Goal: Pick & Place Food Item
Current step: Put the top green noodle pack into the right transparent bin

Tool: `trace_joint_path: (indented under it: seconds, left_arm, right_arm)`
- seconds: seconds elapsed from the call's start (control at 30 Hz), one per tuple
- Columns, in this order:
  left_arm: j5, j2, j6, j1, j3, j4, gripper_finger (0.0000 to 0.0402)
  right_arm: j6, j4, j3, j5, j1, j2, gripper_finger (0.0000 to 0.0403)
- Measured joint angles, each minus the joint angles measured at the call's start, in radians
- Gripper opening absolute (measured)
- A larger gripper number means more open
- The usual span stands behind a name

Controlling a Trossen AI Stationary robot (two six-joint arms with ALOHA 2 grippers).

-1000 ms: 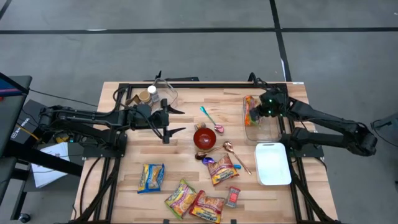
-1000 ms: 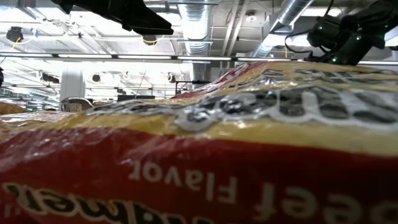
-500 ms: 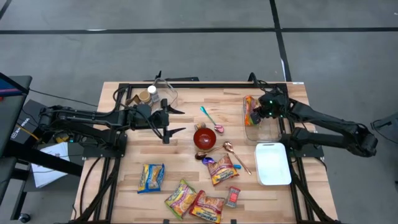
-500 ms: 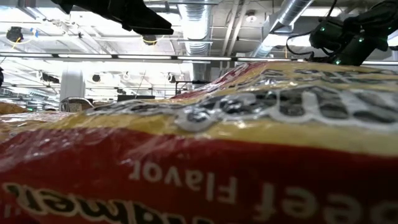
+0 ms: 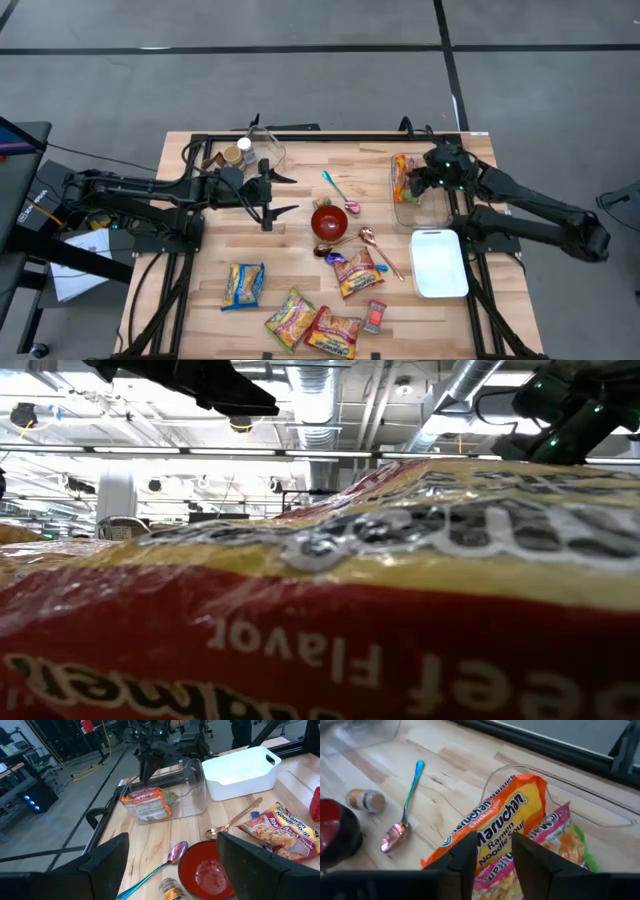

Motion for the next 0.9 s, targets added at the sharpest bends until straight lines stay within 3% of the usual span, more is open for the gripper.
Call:
trace_joint_path:
  seconds: [0.17,0.4,0.47,0.9]
  left_arm:
    - [0.000,0.000,0.000,0.000,0.000,0.000,0.0296]
    - [0.017,0.000,0.001,0.000,0.000,0.000,0.0296]
    - [0.023,0.000,0.002,0.000,0.000,0.000,0.0296]
    - [0.030,0.000,0.001,-0.001,0.000,0.000,0.0296]
  right_arm:
    - [0.158,-0.175,0.085,0.010,-0.001,-0.034,0.0119]
    - [0.299,-0.466,0.179,0.080,0.044,0.034,0.0014]
    - [0.315,-0.487,0.184,0.081,0.055,0.068,0.0010]
    - [0.242,-0.509,0.228,0.207,0.062,0.479,0.0001]
